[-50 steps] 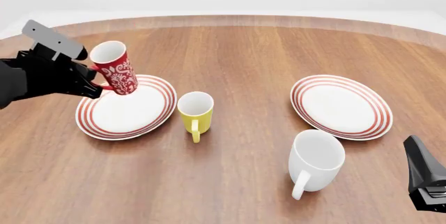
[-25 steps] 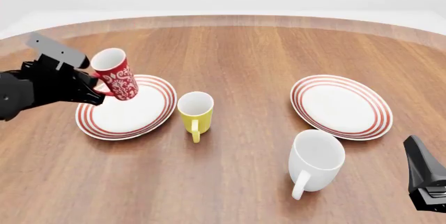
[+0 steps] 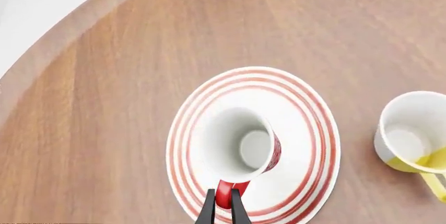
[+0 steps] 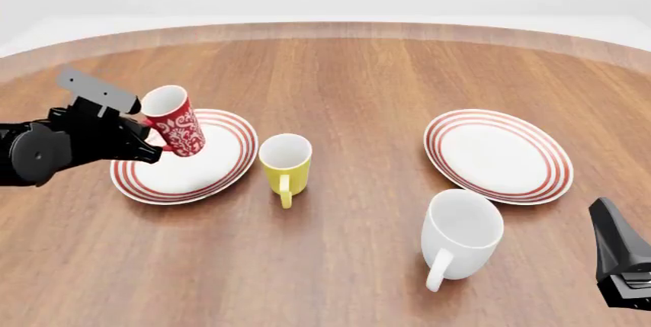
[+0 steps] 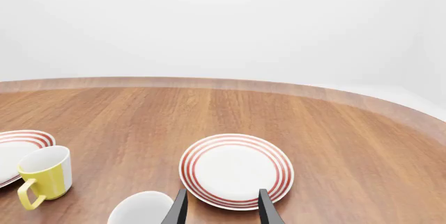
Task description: Put the red mug on the left plate.
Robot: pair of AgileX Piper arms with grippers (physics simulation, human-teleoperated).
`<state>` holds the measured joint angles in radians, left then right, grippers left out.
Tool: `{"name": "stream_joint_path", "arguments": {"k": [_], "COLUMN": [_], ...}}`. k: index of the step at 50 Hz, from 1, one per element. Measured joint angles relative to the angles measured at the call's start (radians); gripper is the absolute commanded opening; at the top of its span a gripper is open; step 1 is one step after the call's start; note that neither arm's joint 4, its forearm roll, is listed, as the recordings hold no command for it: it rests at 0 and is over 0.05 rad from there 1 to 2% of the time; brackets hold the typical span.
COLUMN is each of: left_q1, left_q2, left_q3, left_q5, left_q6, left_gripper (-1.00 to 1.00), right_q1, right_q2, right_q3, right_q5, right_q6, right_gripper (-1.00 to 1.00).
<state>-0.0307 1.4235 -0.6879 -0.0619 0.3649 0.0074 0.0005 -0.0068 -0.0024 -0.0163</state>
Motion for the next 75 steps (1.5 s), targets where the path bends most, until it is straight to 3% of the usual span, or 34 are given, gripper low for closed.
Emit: {"name": "stream_joint_path", "arguments": {"k": [49, 50, 75], "left_q1": [0.046, 0.046, 0.034], "left_q2": [0.172, 0.173, 0.07], "left_q3": [0.033, 0.033, 0.089], "left_q5": [-0.168, -0.169, -0.101], "left_q6": [-0.035, -0.036, -0.065], "left_gripper": [-1.0, 1.0, 1.0], "right_q1": [0.0, 0.0, 0.001], "right_q2": [0.0, 0.0, 0.0], "right_q3": [0.0, 0.0, -0.005], "right_q5": [0.0, 0.0, 0.006], "right_q6": [0.0, 0.0, 0.0], "right_gripper": [1.0, 1.0, 1.0]}}
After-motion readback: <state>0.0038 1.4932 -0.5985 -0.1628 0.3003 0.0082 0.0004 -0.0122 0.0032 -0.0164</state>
